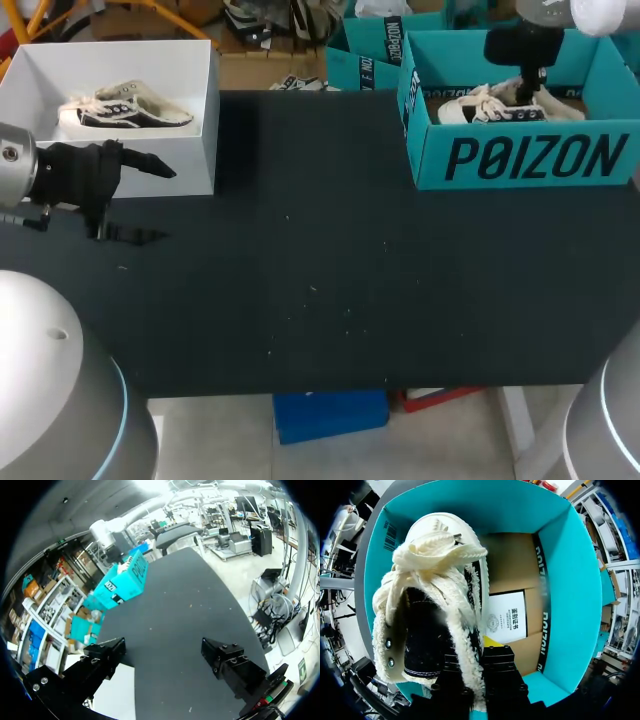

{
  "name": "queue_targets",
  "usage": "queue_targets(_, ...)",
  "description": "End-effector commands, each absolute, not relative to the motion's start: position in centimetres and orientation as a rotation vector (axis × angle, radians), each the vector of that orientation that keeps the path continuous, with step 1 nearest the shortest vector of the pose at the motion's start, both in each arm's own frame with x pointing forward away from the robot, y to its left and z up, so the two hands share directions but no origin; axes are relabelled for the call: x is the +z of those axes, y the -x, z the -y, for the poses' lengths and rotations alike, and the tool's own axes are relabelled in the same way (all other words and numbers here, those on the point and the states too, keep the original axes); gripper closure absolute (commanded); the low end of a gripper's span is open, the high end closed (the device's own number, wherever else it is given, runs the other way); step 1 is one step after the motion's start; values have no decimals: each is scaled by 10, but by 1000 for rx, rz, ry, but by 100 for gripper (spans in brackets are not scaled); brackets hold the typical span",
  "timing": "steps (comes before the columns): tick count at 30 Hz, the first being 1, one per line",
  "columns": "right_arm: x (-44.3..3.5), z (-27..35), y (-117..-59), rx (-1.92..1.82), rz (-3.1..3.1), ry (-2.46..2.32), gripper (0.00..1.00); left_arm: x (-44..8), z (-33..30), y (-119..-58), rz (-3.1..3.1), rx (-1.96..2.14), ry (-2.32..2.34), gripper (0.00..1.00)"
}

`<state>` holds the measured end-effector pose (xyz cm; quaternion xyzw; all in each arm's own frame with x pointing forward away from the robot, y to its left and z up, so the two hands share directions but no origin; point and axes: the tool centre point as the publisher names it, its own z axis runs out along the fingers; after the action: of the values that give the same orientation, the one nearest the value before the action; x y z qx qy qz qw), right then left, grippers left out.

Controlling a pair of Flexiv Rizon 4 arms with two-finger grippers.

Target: Take the shoe out of the shoebox, open the shoe tongue, remove and reinsert the insole, then place the shoe into the shoebox

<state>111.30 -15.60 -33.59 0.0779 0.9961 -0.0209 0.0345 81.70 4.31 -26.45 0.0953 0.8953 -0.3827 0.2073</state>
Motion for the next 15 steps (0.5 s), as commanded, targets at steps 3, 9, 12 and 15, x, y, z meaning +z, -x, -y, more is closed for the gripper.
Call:
queue_targets(3,-355,158,-1123,-66,-3086,-248,100,-266,-43,-815,-2488,-1062,-265,0)
queue_targets(9,-360,164,-1125,-86,-3093,-245,100,-266,-43,-815,-2488,-1062,-265,0)
queue_targets(12,-361,166,-1126,-97,-3094,-240,100,-266,-43,-815,-2488,-1062,-265,0)
queue_targets(15,-365,168,-1128,-112,-3093,-238,100,-266,-43,-815,-2488,-1062,-265,0)
